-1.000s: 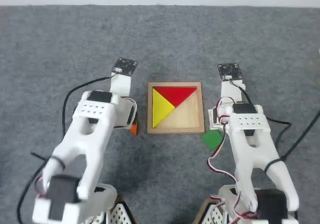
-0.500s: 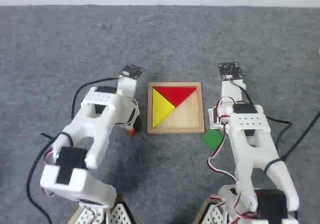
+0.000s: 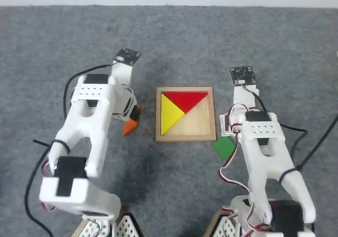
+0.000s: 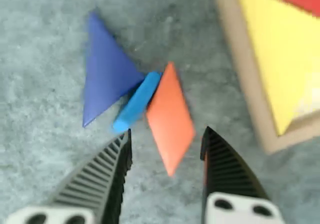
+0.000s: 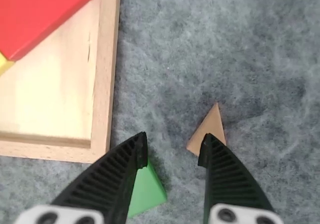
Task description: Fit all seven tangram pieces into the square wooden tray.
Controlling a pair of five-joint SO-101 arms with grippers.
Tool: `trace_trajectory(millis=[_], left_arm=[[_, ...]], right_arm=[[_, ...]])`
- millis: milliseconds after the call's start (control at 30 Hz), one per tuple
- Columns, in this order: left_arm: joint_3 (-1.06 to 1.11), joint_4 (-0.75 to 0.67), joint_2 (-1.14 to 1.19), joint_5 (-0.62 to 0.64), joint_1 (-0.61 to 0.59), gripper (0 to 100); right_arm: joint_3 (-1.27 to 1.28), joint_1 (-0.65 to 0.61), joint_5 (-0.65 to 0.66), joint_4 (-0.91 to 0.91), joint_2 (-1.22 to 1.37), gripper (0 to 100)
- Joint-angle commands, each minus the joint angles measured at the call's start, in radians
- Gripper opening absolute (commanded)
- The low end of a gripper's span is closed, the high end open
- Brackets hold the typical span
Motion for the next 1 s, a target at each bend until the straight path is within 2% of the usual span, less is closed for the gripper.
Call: trace_trajectory(millis=[0, 200, 433, 733, 967], left_arm=[[0.036, 0.006, -0.087, -0.005, 0.091, 22], [0.104, -0.086, -0.087, 0.037, 0.121, 22], [0.102, -0.092, -0.068, 0.035, 0.074, 22], [0.002, -0.114, 0.181, 0.015, 0.068, 22], [-0.027, -0.091, 0.199, 0.015, 0.038, 22]], right_arm=[[-0.011, 0.010, -0.002, -0.022, -0.025, 16.9], [-0.011, 0.010, -0.002, -0.016, -0.025, 16.9], [-0.011, 0.010, -0.002, -0.016, -0.025, 16.9], [-0.011, 0.010, -0.002, -0.015, -0.025, 16.9], [-0.011, 0.010, -0.002, -0.018, -0.025, 16.9]])
